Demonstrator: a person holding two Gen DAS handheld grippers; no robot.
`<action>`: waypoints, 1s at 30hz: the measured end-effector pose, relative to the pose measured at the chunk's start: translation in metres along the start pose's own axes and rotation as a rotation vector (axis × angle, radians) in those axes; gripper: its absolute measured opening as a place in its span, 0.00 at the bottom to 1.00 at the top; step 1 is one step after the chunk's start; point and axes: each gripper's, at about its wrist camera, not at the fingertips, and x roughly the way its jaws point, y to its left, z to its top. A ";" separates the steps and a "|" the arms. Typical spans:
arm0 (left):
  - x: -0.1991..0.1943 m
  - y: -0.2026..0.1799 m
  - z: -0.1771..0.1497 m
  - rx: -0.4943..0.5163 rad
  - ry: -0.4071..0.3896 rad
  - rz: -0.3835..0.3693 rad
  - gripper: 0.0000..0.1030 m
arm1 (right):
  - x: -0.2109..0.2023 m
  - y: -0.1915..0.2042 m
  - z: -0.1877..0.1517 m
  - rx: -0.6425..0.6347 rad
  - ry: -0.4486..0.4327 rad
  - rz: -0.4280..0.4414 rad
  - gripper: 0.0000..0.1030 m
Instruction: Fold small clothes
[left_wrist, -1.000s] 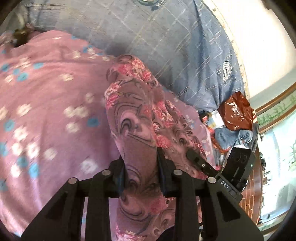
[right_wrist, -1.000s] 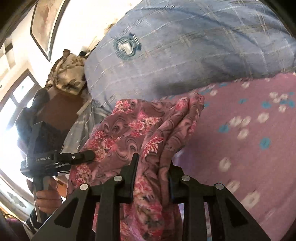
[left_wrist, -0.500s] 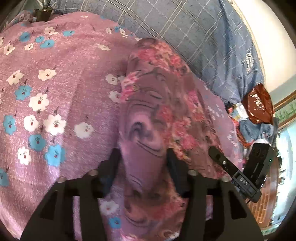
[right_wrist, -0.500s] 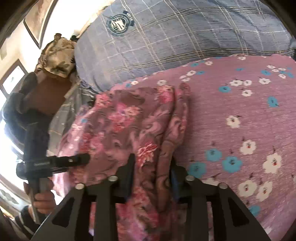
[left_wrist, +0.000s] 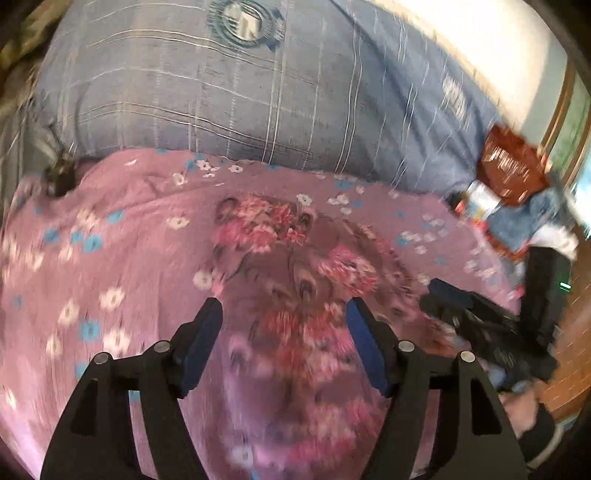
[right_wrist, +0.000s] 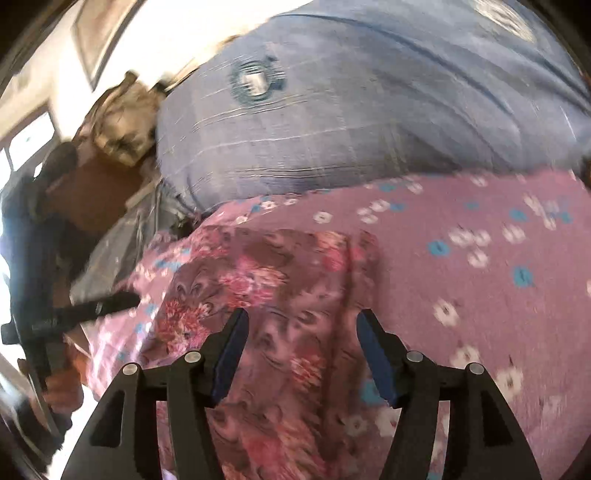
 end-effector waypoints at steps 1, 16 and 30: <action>0.017 -0.002 0.005 0.003 0.032 0.022 0.67 | 0.007 0.005 -0.002 -0.025 0.011 0.008 0.61; 0.039 0.026 -0.021 -0.163 0.131 0.089 0.93 | 0.030 -0.002 -0.020 -0.006 0.077 -0.126 0.80; -0.027 0.003 -0.075 -0.022 0.051 0.261 0.93 | -0.050 0.039 -0.054 -0.065 0.074 -0.343 0.91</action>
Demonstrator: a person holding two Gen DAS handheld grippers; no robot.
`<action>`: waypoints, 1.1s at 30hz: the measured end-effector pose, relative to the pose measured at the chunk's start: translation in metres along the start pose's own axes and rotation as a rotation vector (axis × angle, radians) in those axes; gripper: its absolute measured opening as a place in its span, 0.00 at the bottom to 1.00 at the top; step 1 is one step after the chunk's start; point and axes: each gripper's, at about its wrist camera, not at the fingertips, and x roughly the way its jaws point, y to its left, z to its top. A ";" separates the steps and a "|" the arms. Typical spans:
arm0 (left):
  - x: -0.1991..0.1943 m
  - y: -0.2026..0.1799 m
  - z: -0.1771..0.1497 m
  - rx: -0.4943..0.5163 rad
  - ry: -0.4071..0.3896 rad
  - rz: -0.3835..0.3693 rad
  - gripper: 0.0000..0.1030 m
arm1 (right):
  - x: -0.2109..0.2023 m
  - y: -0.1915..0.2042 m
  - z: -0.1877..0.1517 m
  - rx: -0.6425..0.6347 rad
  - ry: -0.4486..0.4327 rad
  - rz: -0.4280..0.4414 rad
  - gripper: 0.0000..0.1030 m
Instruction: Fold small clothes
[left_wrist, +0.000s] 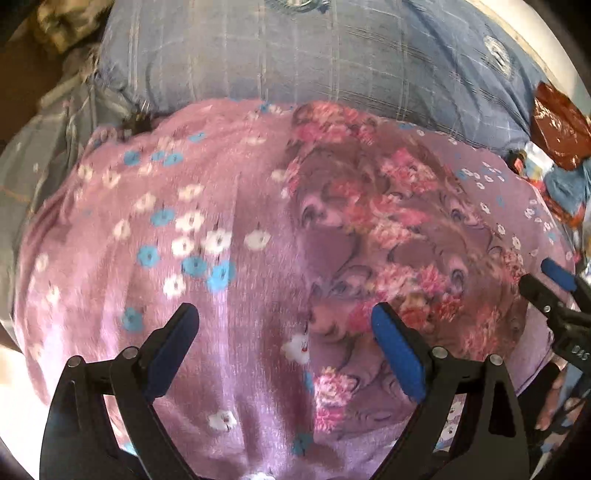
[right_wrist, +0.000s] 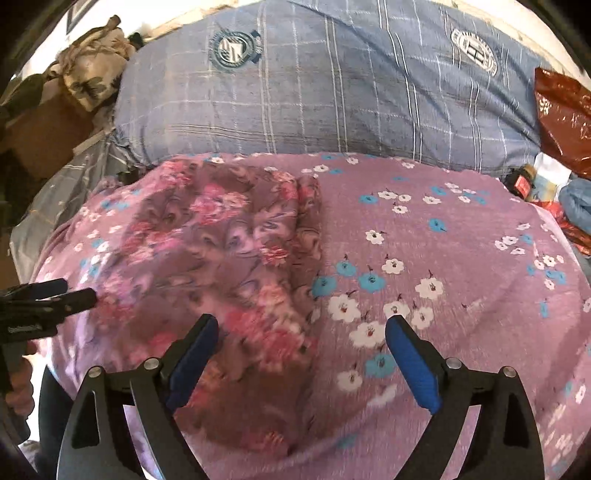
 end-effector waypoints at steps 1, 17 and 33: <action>-0.002 -0.001 0.008 0.003 -0.015 0.005 0.93 | -0.004 0.000 0.002 0.002 -0.011 0.005 0.91; 0.129 -0.010 0.152 -0.029 0.062 0.088 0.93 | 0.128 0.005 0.122 0.080 0.023 0.164 0.23; 0.067 0.038 0.113 -0.111 -0.005 -0.002 0.95 | 0.103 -0.008 0.106 0.099 0.076 0.102 0.69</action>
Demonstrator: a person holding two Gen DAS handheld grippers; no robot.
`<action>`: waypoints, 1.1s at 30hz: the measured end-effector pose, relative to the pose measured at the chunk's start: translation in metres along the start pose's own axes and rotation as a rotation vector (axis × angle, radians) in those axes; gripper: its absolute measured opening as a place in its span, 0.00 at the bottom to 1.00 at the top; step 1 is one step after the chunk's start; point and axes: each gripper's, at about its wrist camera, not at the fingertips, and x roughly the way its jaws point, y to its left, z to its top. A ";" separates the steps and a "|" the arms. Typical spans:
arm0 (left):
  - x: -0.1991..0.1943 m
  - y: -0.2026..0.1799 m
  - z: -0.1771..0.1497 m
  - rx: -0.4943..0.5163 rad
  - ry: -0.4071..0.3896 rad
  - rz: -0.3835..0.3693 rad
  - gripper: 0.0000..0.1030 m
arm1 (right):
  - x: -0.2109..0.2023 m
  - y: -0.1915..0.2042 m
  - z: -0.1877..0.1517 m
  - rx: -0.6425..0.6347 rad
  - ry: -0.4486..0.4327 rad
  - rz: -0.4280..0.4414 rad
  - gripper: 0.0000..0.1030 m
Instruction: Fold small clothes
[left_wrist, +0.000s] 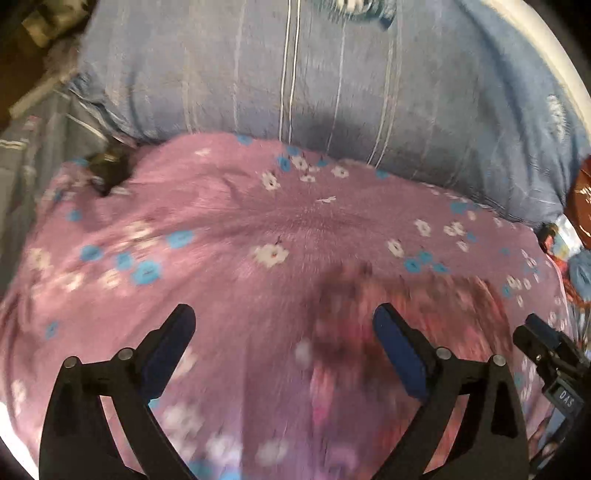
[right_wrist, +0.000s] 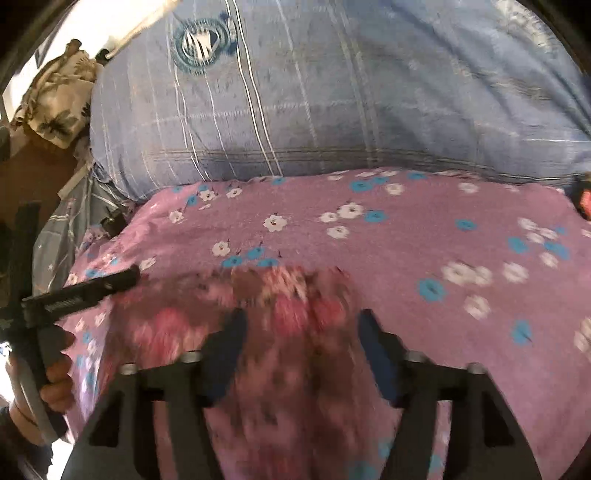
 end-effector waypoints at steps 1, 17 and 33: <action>-0.013 -0.001 -0.009 0.023 -0.018 0.001 0.95 | -0.010 0.000 -0.006 -0.013 -0.007 -0.013 0.71; -0.086 -0.043 -0.152 0.175 -0.016 0.024 0.95 | -0.119 0.017 -0.124 -0.186 0.013 -0.141 0.91; -0.107 -0.060 -0.189 0.239 -0.012 -0.007 0.95 | -0.145 0.021 -0.159 -0.248 0.038 -0.242 0.96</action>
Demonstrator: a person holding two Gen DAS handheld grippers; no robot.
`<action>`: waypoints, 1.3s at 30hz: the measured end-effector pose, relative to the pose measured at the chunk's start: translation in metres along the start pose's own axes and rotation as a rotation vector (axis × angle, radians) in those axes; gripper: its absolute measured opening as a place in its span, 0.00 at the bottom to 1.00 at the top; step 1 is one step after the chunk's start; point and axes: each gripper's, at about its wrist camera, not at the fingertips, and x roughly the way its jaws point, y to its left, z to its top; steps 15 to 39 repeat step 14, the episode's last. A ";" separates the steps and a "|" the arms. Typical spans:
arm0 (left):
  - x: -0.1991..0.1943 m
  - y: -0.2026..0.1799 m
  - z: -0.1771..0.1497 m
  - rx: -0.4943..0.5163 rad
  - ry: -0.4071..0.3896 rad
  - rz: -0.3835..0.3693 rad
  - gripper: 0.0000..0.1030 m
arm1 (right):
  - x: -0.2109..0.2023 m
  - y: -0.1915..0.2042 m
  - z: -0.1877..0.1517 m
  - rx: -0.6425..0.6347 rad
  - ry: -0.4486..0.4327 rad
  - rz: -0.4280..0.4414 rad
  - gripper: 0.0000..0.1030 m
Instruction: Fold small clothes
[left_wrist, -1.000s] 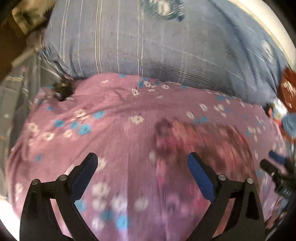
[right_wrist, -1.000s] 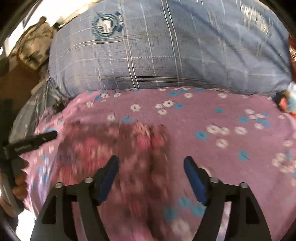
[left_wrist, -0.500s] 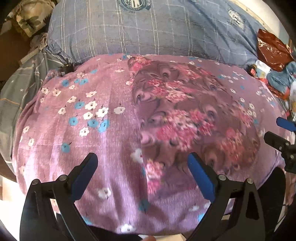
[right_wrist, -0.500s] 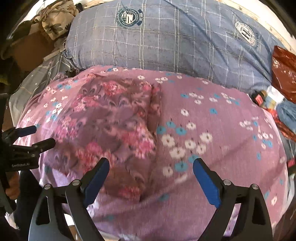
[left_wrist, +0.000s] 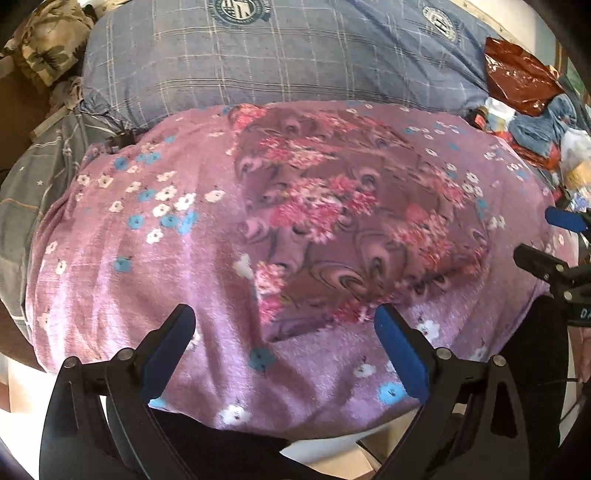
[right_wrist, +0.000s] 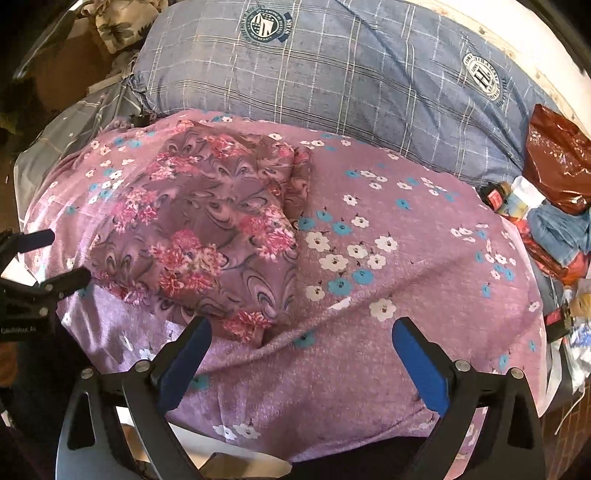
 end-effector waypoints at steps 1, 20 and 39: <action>-0.001 -0.003 -0.001 0.000 -0.005 -0.001 0.95 | 0.000 -0.001 -0.001 0.005 0.001 -0.002 0.96; -0.015 -0.027 0.003 0.050 -0.059 -0.002 0.95 | 0.000 -0.015 -0.005 0.018 0.004 -0.036 0.96; -0.015 -0.027 0.003 0.050 -0.059 -0.002 0.95 | 0.000 -0.015 -0.005 0.018 0.004 -0.036 0.96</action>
